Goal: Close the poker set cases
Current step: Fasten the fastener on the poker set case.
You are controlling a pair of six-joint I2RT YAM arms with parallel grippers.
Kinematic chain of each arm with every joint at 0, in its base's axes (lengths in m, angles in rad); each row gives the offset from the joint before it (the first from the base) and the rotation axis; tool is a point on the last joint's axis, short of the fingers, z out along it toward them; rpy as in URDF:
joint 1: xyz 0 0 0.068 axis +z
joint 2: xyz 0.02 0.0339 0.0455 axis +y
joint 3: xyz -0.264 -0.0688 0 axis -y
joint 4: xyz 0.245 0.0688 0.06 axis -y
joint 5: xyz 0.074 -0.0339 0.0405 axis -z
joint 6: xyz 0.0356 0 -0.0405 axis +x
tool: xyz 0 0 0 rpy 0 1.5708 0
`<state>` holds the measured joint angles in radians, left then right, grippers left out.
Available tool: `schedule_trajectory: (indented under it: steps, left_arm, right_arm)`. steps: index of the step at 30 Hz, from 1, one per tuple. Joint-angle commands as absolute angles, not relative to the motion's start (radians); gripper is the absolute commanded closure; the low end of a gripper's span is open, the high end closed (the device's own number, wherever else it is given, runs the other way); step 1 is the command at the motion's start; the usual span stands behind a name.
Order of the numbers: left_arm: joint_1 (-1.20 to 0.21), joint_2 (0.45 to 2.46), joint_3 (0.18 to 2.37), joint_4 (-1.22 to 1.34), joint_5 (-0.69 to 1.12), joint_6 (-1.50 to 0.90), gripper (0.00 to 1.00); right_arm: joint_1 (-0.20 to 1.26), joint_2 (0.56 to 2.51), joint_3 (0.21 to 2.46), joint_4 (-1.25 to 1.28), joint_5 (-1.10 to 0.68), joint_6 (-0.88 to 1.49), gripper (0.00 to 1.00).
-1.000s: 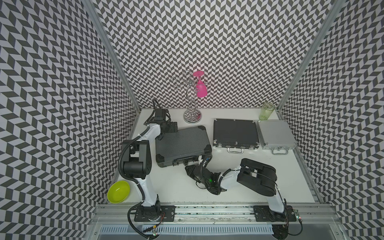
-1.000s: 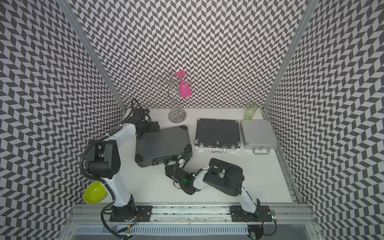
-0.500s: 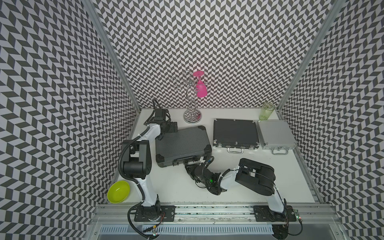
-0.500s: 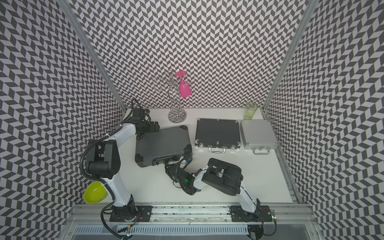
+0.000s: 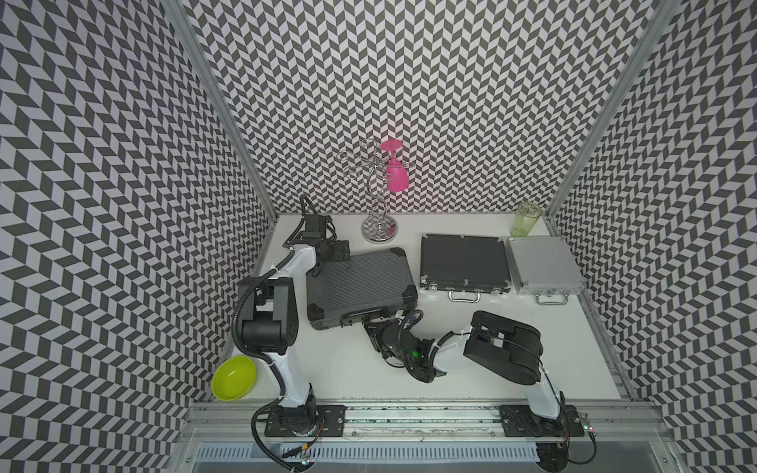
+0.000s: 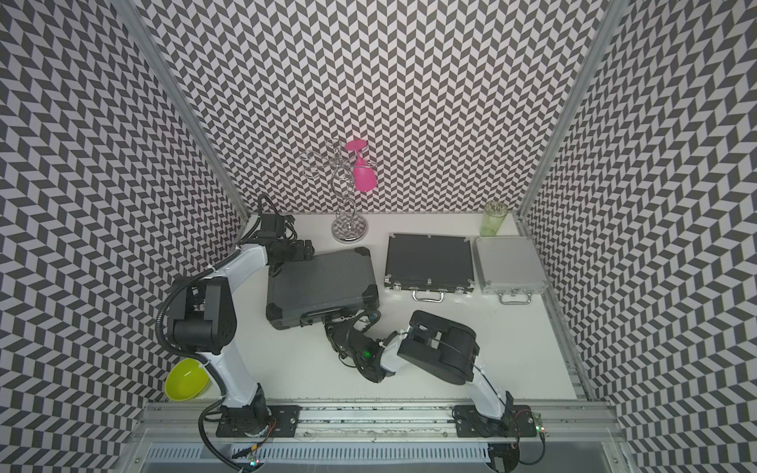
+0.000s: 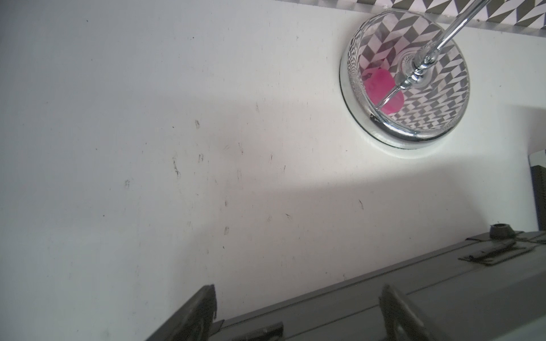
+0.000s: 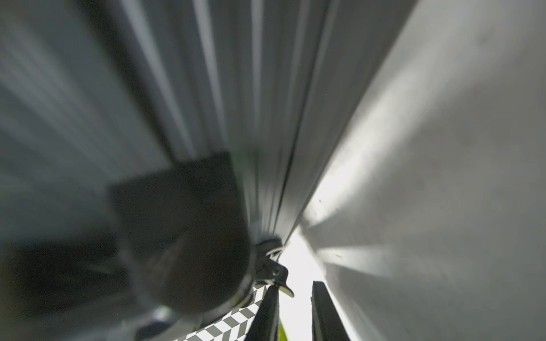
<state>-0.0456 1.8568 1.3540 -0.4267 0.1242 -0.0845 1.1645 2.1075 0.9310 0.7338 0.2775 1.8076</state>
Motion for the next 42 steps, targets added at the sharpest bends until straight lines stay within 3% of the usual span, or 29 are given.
schedule_trajectory:
  steps: [1,18,24,34,42]
  left_arm:
    - [-0.047,1.853,1.315,-0.557,0.139,-0.124,0.11]
    - [-0.048,1.842,1.316,-0.555,0.134,-0.124,0.11]
    - [-0.048,1.837,1.306,-0.550,0.133,-0.126,0.11]
    - [-0.054,1.830,1.280,-0.537,0.147,-0.138,0.11]
    - [-0.057,1.824,1.282,-0.546,0.137,-0.132,0.11]
  right_arm:
    - [1.127,2.175,0.940,0.608,0.329,1.871,0.81]
    - [1.112,2.199,0.892,0.504,0.370,2.019,0.96]
    - [1.089,2.218,0.895,0.546,0.377,2.024,0.96]
    - [1.076,2.232,0.995,0.351,0.407,2.115,1.00]
    - [1.075,2.241,0.966,0.458,0.428,2.127,0.98]
